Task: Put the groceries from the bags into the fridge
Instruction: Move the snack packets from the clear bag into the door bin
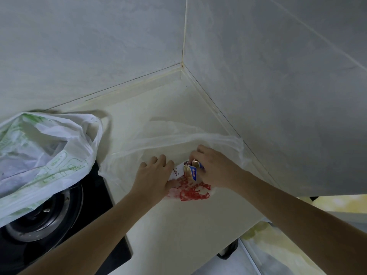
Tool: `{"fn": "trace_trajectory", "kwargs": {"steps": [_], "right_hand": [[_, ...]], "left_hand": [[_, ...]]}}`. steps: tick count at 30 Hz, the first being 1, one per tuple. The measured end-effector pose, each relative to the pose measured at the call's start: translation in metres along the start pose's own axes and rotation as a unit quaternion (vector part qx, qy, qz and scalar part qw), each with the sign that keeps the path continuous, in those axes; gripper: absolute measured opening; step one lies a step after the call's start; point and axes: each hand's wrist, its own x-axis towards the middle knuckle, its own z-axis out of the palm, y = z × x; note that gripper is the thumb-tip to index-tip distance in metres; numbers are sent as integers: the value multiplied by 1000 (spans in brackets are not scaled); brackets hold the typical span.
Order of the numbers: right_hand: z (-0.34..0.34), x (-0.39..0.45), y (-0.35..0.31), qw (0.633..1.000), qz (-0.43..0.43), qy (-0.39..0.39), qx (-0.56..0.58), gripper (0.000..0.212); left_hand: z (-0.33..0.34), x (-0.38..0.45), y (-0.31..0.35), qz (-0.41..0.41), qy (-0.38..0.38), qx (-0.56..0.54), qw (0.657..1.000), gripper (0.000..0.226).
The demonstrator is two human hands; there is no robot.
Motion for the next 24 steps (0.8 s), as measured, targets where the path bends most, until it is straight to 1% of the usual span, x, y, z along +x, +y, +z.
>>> {"fn": "trace_trajectory", "kwargs": {"steps": [6, 11, 16, 19, 24], "right_hand": [[3, -1, 5, 999, 35, -5, 26, 36], [6, 0, 3, 997, 39, 36, 56, 26], [-1, -8, -6, 994, 17, 78, 77, 19], [-8, -18, -17, 991, 6, 99, 95, 14], [-30, -38, -44, 978, 49, 147, 139, 12]], "left_hand": [[-6, 0, 4, -20, 3, -22, 1000, 38], [-15, -3, 1, -32, 23, -75, 996, 26], [-36, -15, 4, -53, 65, -164, 983, 21], [-55, -25, 8, -46, 94, -188, 976, 15], [-102, -40, 5, -17, 142, -204, 968, 10]]}}
